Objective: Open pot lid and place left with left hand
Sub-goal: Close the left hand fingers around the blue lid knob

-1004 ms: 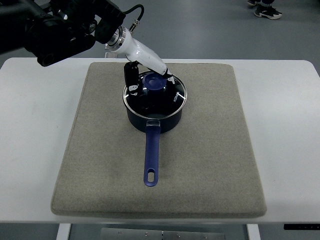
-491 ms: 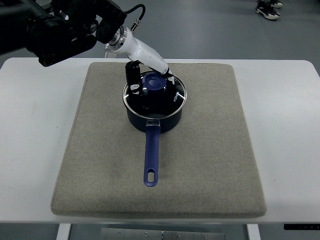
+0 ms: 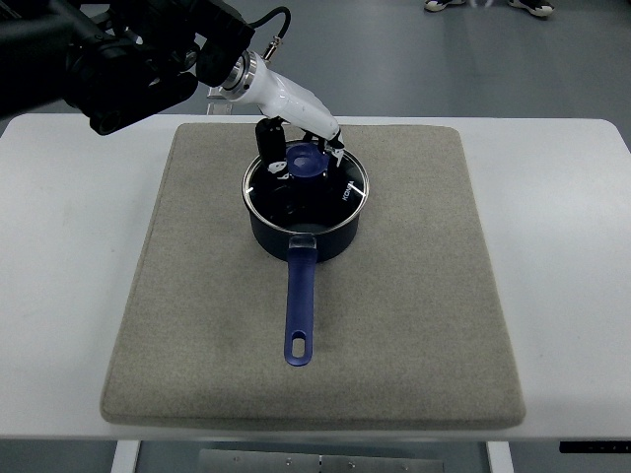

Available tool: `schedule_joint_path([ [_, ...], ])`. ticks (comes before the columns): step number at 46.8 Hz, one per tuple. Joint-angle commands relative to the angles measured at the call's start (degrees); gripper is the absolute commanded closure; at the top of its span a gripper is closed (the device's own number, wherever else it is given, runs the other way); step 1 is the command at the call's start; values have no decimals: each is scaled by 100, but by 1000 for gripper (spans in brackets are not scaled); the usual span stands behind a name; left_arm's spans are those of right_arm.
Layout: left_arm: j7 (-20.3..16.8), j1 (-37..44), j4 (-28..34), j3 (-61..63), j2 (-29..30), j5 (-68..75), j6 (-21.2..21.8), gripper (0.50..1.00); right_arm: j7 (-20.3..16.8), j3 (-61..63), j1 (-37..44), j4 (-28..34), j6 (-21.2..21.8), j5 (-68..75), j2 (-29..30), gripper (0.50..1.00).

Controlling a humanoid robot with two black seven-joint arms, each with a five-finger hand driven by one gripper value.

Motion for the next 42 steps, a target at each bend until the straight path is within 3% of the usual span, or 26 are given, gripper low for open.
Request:
schedule_joint_path([
  [1, 1, 14, 103, 1, -80, -8, 25, 919, 0, 0, 0, -7, 0, 0, 0, 583],
  [4, 1, 14, 191, 1, -123, 10, 69, 1000, 0, 0, -9, -7, 0, 0, 0, 583],
  [42, 1, -74, 279, -17, -194, -43, 148, 1000, 0, 0, 0, -7, 0, 0, 0, 583],
])
